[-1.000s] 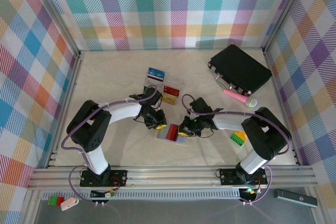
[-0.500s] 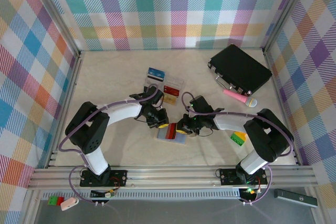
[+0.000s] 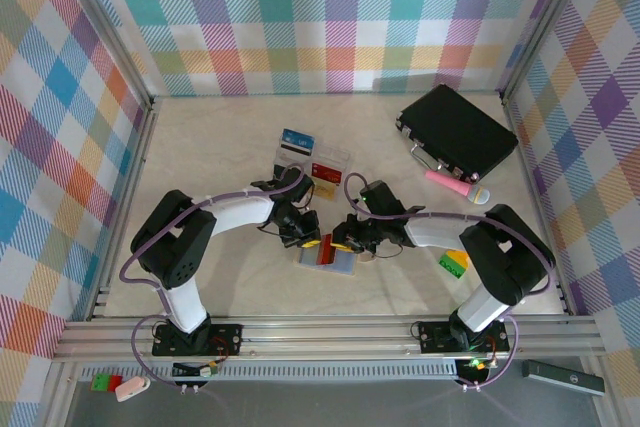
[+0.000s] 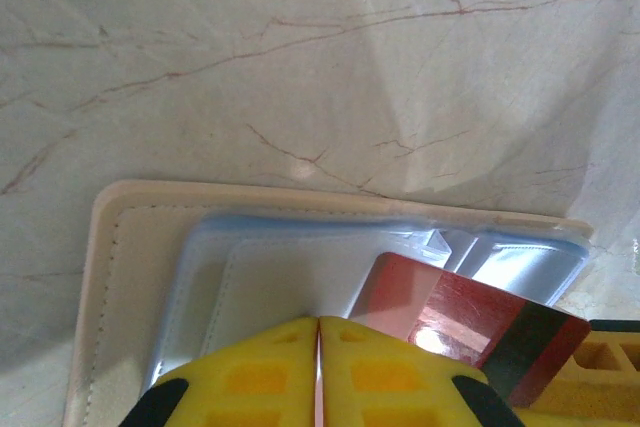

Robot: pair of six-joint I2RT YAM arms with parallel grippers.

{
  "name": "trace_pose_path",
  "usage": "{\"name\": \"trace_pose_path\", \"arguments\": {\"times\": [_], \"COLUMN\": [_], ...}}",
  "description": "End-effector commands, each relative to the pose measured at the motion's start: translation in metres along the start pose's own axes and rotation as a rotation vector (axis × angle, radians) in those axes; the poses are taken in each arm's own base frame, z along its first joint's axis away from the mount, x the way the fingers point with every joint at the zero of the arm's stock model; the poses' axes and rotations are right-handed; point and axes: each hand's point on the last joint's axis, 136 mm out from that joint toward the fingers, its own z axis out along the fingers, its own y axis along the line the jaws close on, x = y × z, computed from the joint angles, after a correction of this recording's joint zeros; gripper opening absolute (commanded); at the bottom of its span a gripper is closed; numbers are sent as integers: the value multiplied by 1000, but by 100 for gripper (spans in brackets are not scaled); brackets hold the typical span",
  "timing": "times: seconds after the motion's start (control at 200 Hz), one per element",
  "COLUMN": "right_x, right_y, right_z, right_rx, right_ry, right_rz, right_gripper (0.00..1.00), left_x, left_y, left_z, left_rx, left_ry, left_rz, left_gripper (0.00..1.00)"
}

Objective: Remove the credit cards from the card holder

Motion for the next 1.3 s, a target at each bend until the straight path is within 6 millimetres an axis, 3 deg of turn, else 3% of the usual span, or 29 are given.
{"name": "trace_pose_path", "arguments": {"times": [0.0, 0.14, 0.375, 0.605, 0.825, 1.05, 1.295], "right_x": [-4, -7, -17, -26, -40, -52, -57], "right_y": [-1, -7, 0, 43, 103, 149, 162], "right_z": [1, -7, -44, -75, -96, -121, -136], "right_rx": [35, 84, 135, 20, -199, -418, -517], "right_ry": [-14, -55, -174, -208, -219, -217, -190], "right_rz": [-1, -25, -161, -349, -452, -497, -486], "right_gripper": [14, 7, 3, 2, 2, 2, 3], "left_x": [7, 2, -12, -28, -31, -26, -18], "left_y": [13, 8, -7, -15, -54, -98, -129], "left_z": [6, -4, -48, -100, -146, -174, -201], "left_rx": [-56, -49, 30, 152, 398, 602, 721], "left_ry": [16, -12, -117, -253, -334, -328, -326], "left_rz": [-15, -6, -6, -22, 58, 186, 318], "left_gripper": [10, 12, 24, 48, 66, 74, 72]}}
